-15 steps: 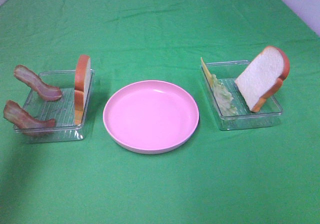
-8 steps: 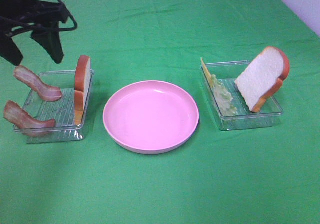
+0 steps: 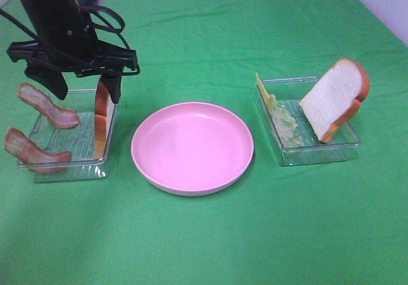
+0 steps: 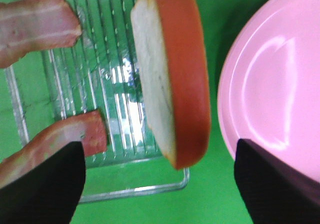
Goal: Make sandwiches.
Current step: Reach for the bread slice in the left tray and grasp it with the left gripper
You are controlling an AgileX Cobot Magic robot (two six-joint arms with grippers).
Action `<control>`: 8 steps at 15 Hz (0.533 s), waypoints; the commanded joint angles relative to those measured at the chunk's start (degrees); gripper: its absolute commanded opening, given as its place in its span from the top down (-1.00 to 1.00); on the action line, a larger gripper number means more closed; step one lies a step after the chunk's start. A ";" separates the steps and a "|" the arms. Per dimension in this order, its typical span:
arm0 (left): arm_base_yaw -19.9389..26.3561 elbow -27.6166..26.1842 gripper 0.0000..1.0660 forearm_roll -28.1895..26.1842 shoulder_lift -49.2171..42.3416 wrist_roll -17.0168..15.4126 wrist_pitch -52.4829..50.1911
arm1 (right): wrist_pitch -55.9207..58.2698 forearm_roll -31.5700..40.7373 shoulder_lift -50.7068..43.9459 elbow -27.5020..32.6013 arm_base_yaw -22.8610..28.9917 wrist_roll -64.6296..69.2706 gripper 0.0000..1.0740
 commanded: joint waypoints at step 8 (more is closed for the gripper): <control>0.46 -0.23 0.32 1.20 4.53 -1.60 -5.90 | -0.23 -0.11 -0.74 0.06 -0.29 -0.63 -0.25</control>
